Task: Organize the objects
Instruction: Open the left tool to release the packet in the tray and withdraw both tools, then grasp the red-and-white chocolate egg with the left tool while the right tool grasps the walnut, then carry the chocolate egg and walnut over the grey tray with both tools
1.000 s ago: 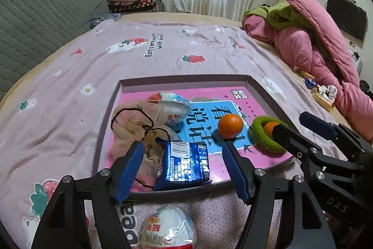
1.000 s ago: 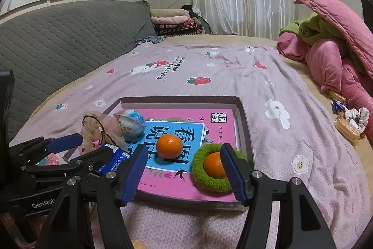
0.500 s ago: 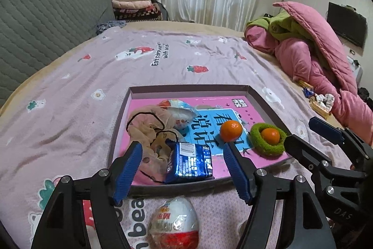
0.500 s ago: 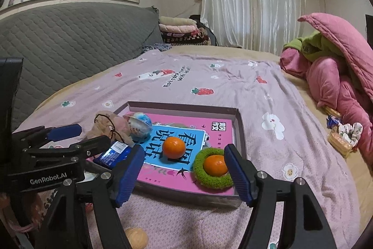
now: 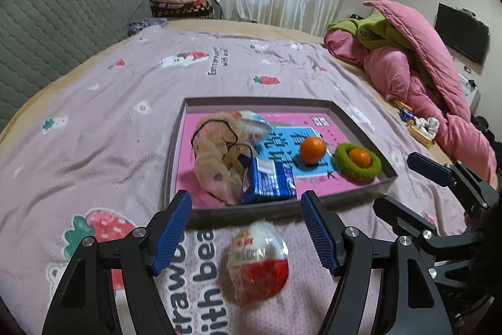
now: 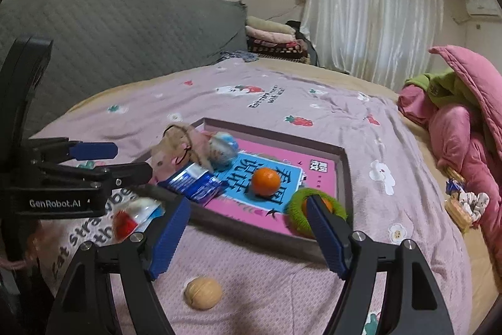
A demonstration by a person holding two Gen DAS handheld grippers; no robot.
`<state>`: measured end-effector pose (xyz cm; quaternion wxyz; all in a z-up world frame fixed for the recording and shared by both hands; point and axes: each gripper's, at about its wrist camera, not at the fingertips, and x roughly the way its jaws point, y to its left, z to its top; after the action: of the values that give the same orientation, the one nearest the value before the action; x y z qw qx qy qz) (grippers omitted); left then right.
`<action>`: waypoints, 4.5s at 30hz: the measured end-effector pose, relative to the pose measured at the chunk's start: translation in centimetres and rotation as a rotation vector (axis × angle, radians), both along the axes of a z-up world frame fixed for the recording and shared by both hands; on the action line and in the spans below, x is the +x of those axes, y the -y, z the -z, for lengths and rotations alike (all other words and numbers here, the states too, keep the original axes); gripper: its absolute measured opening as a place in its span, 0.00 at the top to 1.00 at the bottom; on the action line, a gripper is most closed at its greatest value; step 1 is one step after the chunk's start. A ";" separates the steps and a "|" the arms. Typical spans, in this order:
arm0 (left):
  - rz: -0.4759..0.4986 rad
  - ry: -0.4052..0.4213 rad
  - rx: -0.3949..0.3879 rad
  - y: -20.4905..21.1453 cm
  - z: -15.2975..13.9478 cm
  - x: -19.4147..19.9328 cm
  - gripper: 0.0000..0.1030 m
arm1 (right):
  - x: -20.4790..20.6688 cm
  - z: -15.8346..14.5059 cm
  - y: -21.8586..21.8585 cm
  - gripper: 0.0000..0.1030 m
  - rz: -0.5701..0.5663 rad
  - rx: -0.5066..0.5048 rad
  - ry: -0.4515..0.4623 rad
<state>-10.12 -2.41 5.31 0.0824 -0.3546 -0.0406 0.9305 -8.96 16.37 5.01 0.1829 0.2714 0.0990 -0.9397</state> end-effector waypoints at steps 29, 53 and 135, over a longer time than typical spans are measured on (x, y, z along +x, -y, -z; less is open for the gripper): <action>0.055 0.139 -0.046 -1.7 4.7 0.9 0.28 | 1.2 5.3 0.2 0.26 -0.073 0.053 0.221; 0.019 0.199 -0.049 -2.3 6.9 -0.4 0.29 | 0.5 7.4 2.1 0.66 -0.103 0.100 0.288; -0.113 -0.007 -0.064 0.8 2.3 -5.6 0.49 | -6.3 1.9 1.3 0.66 0.075 -0.078 0.089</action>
<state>-15.77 -3.17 3.00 0.0188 -0.3511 -0.0305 0.9356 -15.25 15.08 3.15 0.1625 0.3090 0.0439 -0.9360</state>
